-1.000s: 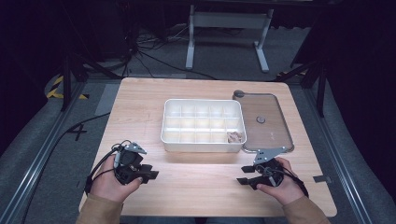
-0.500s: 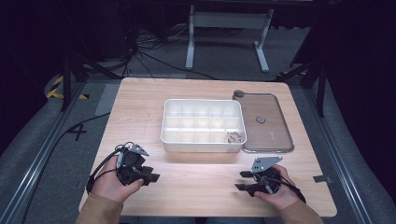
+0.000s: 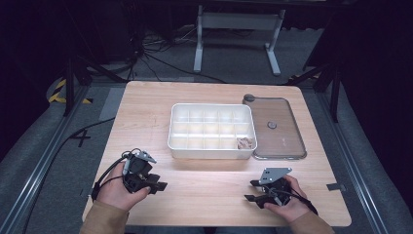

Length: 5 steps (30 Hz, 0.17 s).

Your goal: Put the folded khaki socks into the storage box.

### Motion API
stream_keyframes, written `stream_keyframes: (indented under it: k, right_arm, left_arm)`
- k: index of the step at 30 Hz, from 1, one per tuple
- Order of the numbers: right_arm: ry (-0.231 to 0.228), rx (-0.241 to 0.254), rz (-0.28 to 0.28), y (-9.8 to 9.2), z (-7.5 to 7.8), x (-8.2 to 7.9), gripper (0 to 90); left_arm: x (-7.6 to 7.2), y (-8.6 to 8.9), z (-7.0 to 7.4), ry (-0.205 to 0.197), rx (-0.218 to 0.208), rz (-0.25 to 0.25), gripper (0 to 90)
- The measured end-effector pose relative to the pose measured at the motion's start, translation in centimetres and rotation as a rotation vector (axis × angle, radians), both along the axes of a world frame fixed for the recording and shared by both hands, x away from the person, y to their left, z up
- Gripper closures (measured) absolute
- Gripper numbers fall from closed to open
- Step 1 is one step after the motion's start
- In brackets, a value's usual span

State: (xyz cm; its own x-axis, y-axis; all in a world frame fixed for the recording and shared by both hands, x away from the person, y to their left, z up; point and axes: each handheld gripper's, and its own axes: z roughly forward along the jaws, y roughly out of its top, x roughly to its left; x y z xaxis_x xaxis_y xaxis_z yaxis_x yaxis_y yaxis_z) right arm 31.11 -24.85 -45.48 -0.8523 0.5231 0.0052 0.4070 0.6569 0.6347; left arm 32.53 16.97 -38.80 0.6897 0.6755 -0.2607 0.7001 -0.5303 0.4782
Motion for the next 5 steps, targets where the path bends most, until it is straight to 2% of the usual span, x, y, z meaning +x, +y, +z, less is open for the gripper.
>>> stream_keyframes:
  k: [5]
  right_arm:
    - [-0.021, -0.006, -0.003, -0.02, 0.02, -0.05, 43.5]
  left_arm:
    - [0.11, -0.10, -0.10, -0.005, -0.004, 0.002, 54.9]
